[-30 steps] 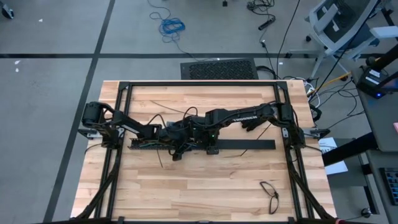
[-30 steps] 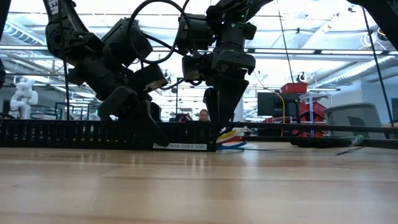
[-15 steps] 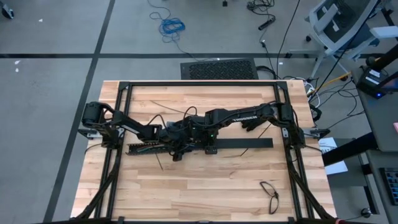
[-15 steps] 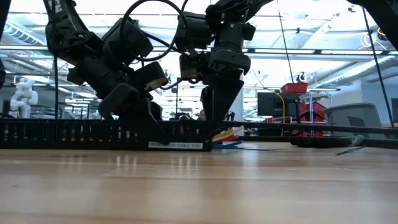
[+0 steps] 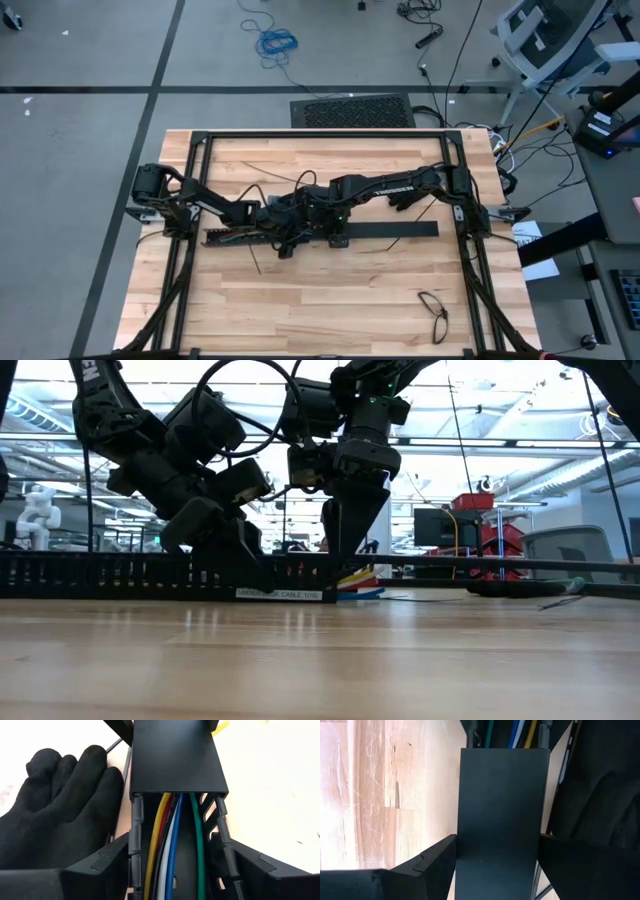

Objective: Ziptie cables
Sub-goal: Close the cable duct

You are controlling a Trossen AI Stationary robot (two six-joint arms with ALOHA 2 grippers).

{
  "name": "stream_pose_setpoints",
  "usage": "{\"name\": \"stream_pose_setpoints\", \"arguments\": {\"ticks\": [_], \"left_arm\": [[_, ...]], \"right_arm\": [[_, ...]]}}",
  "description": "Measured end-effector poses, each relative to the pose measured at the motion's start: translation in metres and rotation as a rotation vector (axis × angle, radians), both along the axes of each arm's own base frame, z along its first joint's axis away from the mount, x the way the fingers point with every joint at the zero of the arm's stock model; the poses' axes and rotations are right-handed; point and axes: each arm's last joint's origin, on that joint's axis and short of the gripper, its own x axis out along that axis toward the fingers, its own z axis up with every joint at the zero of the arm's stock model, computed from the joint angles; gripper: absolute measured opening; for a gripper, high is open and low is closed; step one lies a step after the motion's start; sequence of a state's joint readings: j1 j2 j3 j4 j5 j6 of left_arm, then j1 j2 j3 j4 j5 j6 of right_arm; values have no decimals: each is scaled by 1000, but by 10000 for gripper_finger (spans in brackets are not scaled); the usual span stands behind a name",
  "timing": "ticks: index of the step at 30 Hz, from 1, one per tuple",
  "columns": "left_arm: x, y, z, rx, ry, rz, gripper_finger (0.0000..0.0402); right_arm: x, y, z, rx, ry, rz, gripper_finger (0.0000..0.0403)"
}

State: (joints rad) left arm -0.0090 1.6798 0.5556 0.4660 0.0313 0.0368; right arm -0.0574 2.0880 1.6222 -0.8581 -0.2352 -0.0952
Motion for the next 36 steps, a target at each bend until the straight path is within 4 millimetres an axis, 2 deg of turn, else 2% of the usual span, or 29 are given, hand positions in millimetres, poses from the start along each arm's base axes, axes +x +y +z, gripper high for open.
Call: {"name": "stream_pose_setpoints", "arguments": {"ticks": [7,21,28,32,36], "left_arm": [[0,0,0,10,0,6,222],[0,1,1,11,-6,9,219],[0,1,1,6,-7,13,254],[4,1,6,6,-59,14,280],[5,1,6,17,-61,12,292]], "right_arm": [[0,0,0,0,0,-1,256],[1,0,0,2,-9,-6,256],[2,0,0,1,-17,-7,256],[11,0,4,-4,-120,1,256],[12,0,4,-3,-132,-2,256]]}}
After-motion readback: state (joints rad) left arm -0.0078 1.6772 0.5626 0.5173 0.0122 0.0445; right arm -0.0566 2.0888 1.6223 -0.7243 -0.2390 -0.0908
